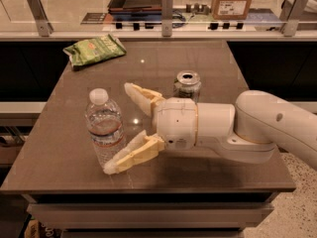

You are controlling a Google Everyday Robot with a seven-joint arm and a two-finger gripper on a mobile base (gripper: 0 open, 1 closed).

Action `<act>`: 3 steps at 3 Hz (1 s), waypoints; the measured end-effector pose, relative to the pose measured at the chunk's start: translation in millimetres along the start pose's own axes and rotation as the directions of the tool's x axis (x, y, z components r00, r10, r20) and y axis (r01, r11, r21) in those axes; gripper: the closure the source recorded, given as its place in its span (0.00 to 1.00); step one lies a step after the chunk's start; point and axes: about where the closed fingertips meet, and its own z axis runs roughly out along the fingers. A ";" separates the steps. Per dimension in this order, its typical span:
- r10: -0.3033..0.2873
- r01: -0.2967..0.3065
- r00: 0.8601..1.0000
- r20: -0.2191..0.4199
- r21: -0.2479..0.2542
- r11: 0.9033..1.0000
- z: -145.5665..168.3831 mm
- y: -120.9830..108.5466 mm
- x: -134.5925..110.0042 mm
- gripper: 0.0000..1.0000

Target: Move water bottle near green jalapeno chip bag

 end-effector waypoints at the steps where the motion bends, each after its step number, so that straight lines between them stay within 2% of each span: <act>1: -0.002 0.003 1.000 0.015 -0.032 0.999 12.3 7.2 -0.5 0.05; 3: -0.008 0.009 1.000 0.014 -0.039 0.999 15.9 10.1 -3.1 0.45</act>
Offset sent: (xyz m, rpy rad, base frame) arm -0.0053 0.0115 -0.0005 0.0111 -0.0025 0.0293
